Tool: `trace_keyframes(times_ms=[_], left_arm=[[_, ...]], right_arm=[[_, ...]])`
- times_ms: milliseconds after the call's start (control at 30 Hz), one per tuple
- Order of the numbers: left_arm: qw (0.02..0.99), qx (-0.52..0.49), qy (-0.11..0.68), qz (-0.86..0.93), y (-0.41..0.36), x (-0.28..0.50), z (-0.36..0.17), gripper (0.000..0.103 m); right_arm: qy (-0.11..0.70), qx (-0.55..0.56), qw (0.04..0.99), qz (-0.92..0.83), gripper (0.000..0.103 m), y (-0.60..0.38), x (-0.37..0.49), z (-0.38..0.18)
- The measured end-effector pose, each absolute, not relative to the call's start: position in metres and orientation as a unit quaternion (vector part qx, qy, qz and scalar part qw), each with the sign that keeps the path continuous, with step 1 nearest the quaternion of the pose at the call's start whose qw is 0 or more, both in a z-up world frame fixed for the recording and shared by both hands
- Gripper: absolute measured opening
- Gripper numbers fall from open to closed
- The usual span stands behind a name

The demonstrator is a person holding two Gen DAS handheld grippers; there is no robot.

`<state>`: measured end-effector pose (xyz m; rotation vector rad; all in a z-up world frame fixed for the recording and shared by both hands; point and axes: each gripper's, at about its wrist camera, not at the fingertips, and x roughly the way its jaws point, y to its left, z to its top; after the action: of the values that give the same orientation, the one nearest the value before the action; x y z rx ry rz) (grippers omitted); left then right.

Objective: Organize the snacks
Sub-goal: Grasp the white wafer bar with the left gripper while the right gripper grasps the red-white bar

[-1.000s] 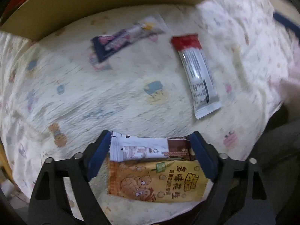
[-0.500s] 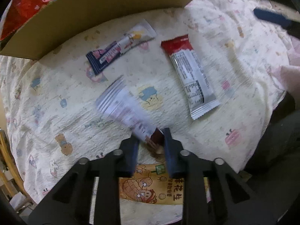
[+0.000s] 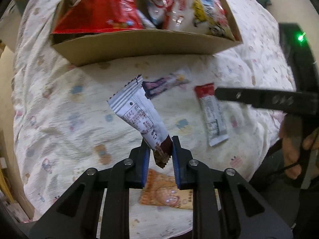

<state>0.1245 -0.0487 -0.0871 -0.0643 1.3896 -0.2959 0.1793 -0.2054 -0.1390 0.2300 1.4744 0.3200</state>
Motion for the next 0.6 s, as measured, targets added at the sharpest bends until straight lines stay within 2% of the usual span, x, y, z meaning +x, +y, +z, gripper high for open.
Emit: trace_keyframes(times_ms=[233, 267, 367, 600], left_arm=[[0.764, -0.045, 0.635, -0.108, -0.021, 0.128, -0.088, 0.017], [0.766, -0.048, 0.633, -0.105, -0.011, 0.124, -0.085, 0.017], [0.773, -0.051, 0.625, -0.098, -0.003, 0.124, -0.080, 0.017], [0.783, -0.054, 0.612, -0.096, 0.003, 0.121, -0.067, 0.017]], right_arm=[[0.684, 0.017, 0.712, 0.160, 0.066, -0.171, 0.176, -0.162], [0.682, 0.012, 0.713, 0.161, 0.063, -0.170, 0.175, -0.162], [0.682, -0.002, 0.715, 0.155, 0.043, -0.171, 0.172, -0.164], [0.664, -0.001, 0.729, 0.167, 0.036, -0.182, 0.161, -0.145]])
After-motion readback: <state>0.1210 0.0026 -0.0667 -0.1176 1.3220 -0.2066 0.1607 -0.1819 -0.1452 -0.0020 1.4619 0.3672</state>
